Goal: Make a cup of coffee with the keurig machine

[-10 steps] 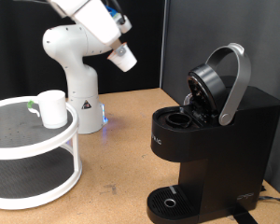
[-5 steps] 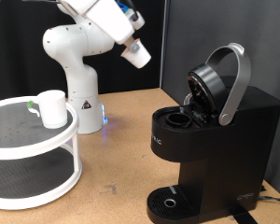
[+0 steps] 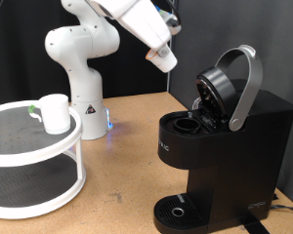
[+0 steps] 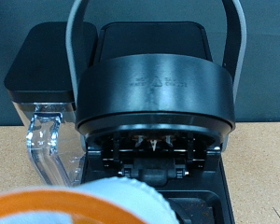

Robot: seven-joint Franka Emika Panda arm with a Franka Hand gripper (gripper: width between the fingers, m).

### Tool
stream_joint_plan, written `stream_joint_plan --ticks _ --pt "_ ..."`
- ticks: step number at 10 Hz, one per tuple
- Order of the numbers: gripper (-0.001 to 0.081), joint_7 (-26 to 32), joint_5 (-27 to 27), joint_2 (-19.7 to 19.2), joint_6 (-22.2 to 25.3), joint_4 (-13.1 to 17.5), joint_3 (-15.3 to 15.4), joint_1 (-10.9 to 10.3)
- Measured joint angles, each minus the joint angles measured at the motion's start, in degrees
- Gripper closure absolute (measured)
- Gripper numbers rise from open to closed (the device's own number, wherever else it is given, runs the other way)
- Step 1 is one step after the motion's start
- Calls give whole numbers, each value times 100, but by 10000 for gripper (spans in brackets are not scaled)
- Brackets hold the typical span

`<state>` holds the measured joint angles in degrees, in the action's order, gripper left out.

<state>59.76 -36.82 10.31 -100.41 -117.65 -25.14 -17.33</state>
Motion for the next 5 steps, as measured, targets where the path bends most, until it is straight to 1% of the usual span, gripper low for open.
stream_joint_plan --ticks 2,5 --pt "379 -12 -4 -157 13 147 33 0" --pt "379 31 12 -165 8 26 52 1"
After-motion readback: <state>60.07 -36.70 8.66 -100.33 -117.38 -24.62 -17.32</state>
